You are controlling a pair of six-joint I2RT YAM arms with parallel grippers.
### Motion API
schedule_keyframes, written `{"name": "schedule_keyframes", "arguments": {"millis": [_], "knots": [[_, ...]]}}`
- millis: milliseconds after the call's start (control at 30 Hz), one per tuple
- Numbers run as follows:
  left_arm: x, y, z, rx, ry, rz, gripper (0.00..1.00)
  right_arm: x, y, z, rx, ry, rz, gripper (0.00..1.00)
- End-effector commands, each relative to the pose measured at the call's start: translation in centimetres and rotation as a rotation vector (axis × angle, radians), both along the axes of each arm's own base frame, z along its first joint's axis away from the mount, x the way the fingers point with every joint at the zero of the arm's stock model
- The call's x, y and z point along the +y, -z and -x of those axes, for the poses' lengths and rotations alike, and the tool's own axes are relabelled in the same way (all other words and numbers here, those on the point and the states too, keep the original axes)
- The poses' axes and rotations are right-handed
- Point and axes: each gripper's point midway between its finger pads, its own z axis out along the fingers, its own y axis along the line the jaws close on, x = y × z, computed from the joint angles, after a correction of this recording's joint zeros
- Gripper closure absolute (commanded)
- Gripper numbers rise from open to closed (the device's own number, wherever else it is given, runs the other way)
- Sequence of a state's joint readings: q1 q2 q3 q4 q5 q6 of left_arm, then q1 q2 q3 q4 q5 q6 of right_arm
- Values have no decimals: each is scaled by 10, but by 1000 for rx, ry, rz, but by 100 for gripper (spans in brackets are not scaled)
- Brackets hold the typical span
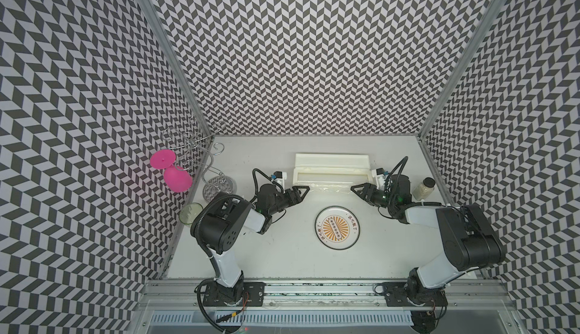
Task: Wrap the plate with plastic wrap
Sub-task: Pull the plastic wrap from the plastic wrap cutting box.
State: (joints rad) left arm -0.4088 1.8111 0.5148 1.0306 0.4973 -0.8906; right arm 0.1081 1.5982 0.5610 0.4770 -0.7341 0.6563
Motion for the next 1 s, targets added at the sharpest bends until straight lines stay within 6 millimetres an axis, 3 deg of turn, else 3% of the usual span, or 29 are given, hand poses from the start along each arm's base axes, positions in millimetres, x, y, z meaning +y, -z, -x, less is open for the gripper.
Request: {"name": "schedule_keyframes", "arguments": {"millis": [0, 233, 533, 767, 867, 967], "knots": [[0, -9, -7, -38, -12, 22, 23, 0, -8, -5, -58, -5, -13, 43], [10, 15, 9, 20, -40, 4, 13, 0, -8, -3, -56, -5, -10, 39], [-1, -3, -25, -57, -63, 25, 19, -4, -8, -4, -54, 9, -13, 42], [1, -2, -26, -42, -77, 48, 37, -8, -11, -4, -62, 17, -22, 56], [1, -2, -27, -30, -81, 79, 49, -8, -14, -4, -67, 17, -29, 63], [2, -10, -29, -25, -78, 124, 67, -9, -19, -4, -71, 20, -36, 71]]}}
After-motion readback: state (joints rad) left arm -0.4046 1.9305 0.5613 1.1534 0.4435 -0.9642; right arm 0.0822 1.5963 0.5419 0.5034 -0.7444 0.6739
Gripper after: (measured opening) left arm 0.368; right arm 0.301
